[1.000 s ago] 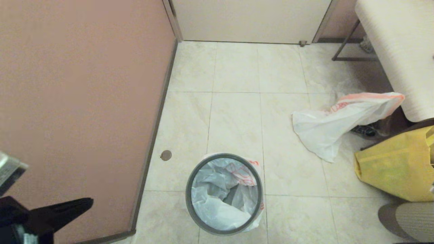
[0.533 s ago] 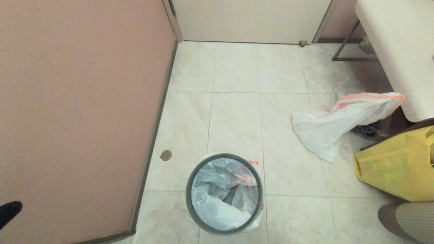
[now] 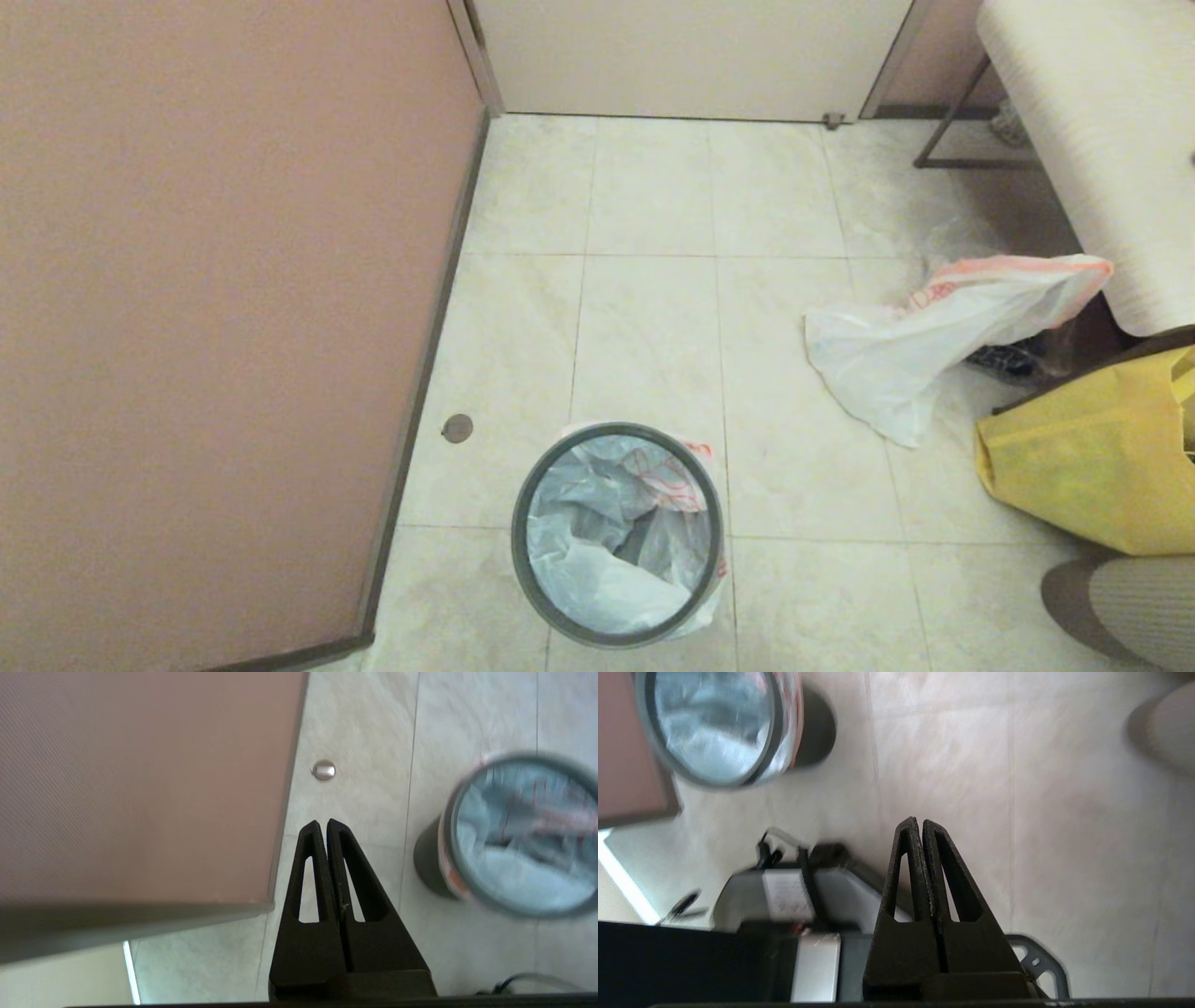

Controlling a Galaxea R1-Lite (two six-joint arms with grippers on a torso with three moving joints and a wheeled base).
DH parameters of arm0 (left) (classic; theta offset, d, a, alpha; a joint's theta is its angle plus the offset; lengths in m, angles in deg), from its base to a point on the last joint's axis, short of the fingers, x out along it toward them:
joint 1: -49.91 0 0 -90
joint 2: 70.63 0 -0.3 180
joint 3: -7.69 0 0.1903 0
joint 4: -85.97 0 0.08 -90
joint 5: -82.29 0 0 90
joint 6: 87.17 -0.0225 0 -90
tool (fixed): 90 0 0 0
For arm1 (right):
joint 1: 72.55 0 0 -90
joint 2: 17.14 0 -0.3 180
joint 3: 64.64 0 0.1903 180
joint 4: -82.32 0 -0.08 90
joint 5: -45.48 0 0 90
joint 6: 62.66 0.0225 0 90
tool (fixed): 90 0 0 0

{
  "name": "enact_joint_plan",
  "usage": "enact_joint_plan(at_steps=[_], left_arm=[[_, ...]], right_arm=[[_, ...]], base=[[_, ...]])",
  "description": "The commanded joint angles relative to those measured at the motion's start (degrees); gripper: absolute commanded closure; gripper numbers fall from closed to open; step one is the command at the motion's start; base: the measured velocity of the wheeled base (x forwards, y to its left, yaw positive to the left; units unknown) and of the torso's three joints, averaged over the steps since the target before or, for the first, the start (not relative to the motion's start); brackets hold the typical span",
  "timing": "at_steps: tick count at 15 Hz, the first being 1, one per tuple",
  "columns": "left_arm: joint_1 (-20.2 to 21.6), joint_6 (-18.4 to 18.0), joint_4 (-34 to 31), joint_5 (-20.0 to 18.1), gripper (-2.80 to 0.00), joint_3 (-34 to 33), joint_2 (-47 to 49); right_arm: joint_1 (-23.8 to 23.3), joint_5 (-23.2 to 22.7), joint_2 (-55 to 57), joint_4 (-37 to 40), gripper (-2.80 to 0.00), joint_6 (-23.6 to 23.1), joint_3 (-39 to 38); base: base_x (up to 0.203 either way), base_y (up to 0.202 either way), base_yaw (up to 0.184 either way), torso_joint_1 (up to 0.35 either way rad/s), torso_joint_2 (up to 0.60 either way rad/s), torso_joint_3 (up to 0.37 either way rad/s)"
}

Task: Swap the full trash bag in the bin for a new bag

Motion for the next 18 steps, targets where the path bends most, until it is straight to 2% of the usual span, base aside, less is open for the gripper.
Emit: enact_joint_plan(at_steps=[1, 3, 4, 5, 7, 9, 10, 18], left_arm=[[-0.06, -2.2, -0.01, -1.38, 0.0, -5.1, -8.31], [-0.19, -4.69, 2.12, -2.3, 0.0, -12.2, -10.4], [-0.24, -4.88, 5.43, -2.66, 0.0, -14.01, -10.4], [-0.25, -5.06, 5.82, -3.16, 0.0, -14.34, -10.4], [-0.36, -3.72, 5.75, -8.99, 0.0, -16.07, -10.4], [-0.78, -3.05, 5.38, -9.6, 0.0, -15.97, -10.4], [-0.78, -3.12, 4.79, -9.68, 0.0, -15.82, -10.33], [-0.78, -2.96, 4.94, -9.68, 0.0, -15.88, -10.4]], right_arm=[[-2.14, -0.08, -6.93, 0.12, 0.0, -0.87, -1.17], [-3.24, -0.19, -13.29, -0.68, 0.0, -5.84, -4.63], [-3.53, -0.07, -16.78, -1.83, 0.0, -9.48, -7.89], [-3.72, 0.38, -18.53, -3.77, 0.0, -12.56, -12.23], [-3.88, 2.98, -19.16, -15.37, 0.0, -15.21, -22.64], [-3.96, 4.34, -19.39, -30.65, 0.0, -14.09, -29.17], [-4.0, 4.9, -19.48, -32.54, 0.0, -12.95, -30.12], [-4.0, 4.93, -19.49, -32.44, 0.0, -13.12, -30.03]], base=[[0.0, 0.0, 0.0, 0.0, 0.0, 0.0], [0.0, 0.0, 0.0, 0.0, 0.0, 0.0], [0.0, 0.0, 0.0, 0.0, 0.0, 0.0], [0.0, 0.0, 0.0, 0.0, 0.0, 0.0], [0.0, 0.0, 0.0, 0.0, 0.0, 0.0], [0.0, 0.0, 0.0, 0.0, 0.0, 0.0], [0.0, 0.0, 0.0, 0.0, 0.0, 0.0], [0.0, 0.0, 0.0, 0.0, 0.0, 0.0]])
